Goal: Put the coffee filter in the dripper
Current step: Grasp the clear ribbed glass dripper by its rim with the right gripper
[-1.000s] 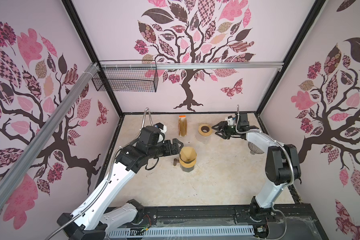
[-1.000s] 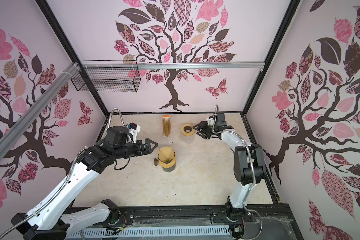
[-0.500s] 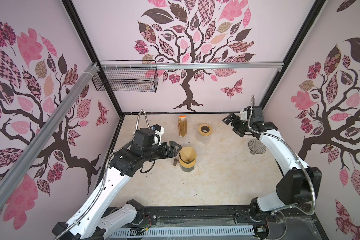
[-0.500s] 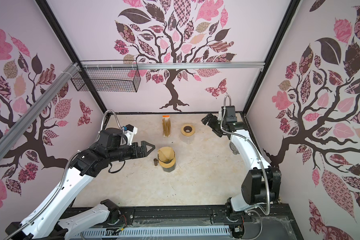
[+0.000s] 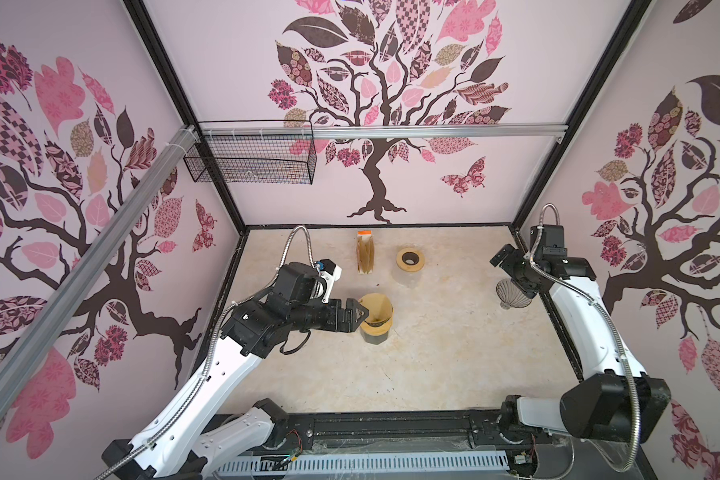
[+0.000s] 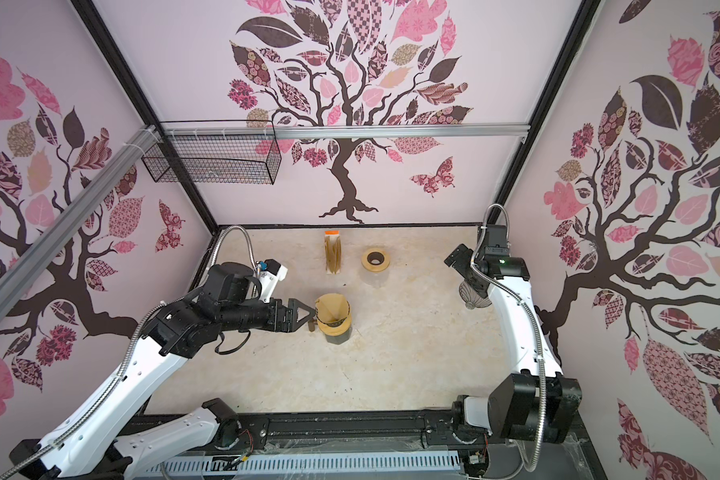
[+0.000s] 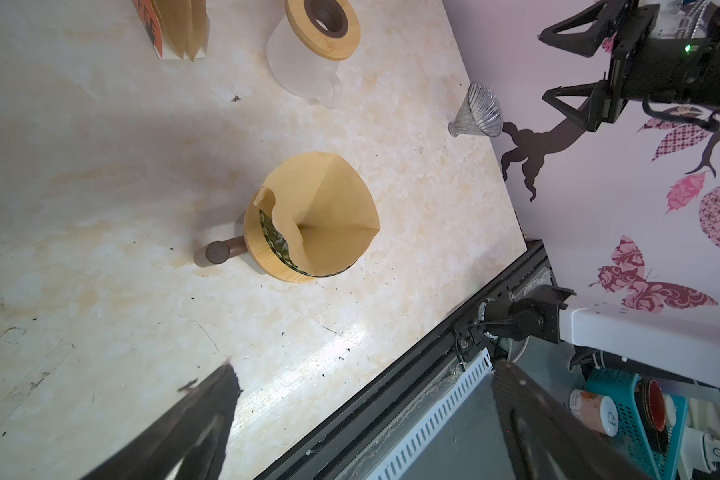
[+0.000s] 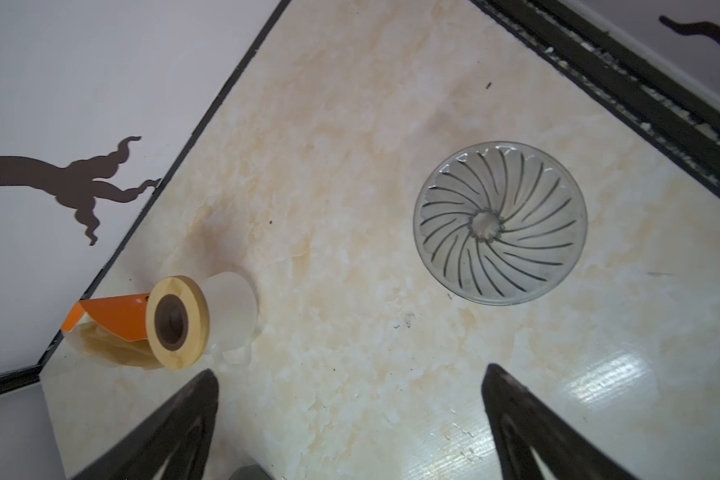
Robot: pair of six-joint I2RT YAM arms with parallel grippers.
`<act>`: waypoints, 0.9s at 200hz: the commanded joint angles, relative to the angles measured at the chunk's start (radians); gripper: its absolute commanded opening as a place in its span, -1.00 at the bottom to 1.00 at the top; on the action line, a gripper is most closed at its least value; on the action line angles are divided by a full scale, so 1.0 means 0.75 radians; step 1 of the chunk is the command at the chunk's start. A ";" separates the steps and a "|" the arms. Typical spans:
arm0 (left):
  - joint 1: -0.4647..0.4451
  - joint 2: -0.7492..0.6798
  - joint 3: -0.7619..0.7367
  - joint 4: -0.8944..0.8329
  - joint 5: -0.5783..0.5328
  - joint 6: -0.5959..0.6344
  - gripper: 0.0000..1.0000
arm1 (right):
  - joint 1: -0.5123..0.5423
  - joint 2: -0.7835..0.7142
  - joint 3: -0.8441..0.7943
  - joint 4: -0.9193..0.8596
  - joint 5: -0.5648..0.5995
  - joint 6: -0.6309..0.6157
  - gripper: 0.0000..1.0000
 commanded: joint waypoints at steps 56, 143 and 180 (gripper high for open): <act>-0.001 0.176 0.065 0.057 -0.011 0.134 0.96 | -0.235 -0.094 -0.167 0.005 0.073 0.049 0.98; 0.017 0.171 0.053 0.058 -0.085 0.215 0.96 | -0.340 -0.097 -0.521 0.356 0.021 0.189 0.64; 0.016 0.157 0.032 0.083 -0.089 0.220 0.96 | -0.386 -0.032 -0.500 0.384 0.000 0.169 0.47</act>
